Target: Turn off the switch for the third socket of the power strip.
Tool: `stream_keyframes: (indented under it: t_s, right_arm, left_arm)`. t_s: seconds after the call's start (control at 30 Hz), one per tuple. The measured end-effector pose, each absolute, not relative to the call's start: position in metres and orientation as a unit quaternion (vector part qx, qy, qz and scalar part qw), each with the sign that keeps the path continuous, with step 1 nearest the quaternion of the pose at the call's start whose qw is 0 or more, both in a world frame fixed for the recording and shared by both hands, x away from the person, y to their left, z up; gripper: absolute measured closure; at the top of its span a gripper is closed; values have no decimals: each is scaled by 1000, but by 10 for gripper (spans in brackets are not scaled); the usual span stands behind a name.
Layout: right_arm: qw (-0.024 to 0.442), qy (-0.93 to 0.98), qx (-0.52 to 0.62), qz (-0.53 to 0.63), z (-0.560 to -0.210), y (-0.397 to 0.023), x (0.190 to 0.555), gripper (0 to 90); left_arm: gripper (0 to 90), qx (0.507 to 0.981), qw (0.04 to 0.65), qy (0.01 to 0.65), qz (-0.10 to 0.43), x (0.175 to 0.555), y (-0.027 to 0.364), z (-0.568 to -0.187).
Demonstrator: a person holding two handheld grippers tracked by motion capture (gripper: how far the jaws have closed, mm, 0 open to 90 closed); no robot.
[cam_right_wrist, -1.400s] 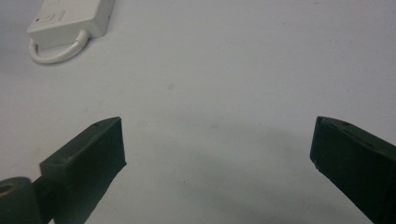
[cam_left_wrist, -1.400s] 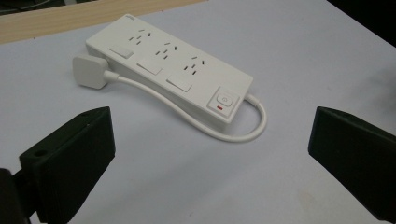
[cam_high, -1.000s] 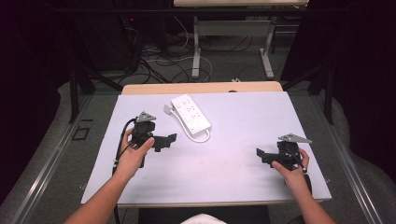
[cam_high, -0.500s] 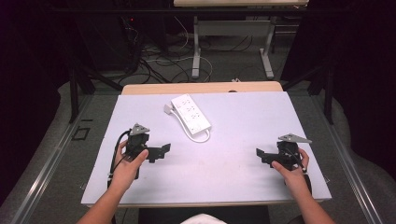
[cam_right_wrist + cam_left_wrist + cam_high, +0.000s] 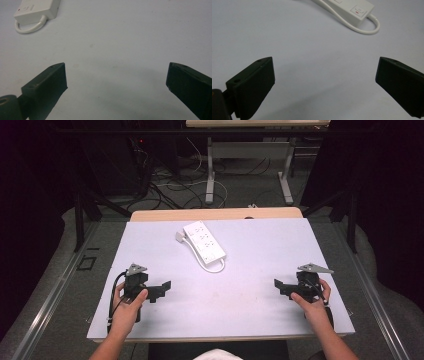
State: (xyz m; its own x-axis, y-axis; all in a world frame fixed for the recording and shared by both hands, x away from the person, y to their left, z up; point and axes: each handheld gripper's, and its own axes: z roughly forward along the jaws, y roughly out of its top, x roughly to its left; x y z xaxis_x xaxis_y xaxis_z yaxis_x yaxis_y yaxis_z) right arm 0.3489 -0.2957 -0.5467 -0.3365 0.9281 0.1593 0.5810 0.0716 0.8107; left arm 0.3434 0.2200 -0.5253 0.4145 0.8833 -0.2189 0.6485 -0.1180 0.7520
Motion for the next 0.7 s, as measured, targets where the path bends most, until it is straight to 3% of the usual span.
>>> stream_keyframes:
  t_s: [0.7]
  right_arm:
    - [208,704,534,419,-546,-296,349,28]
  left_arm:
    - [26,721,399,541,168,344,244,-548]
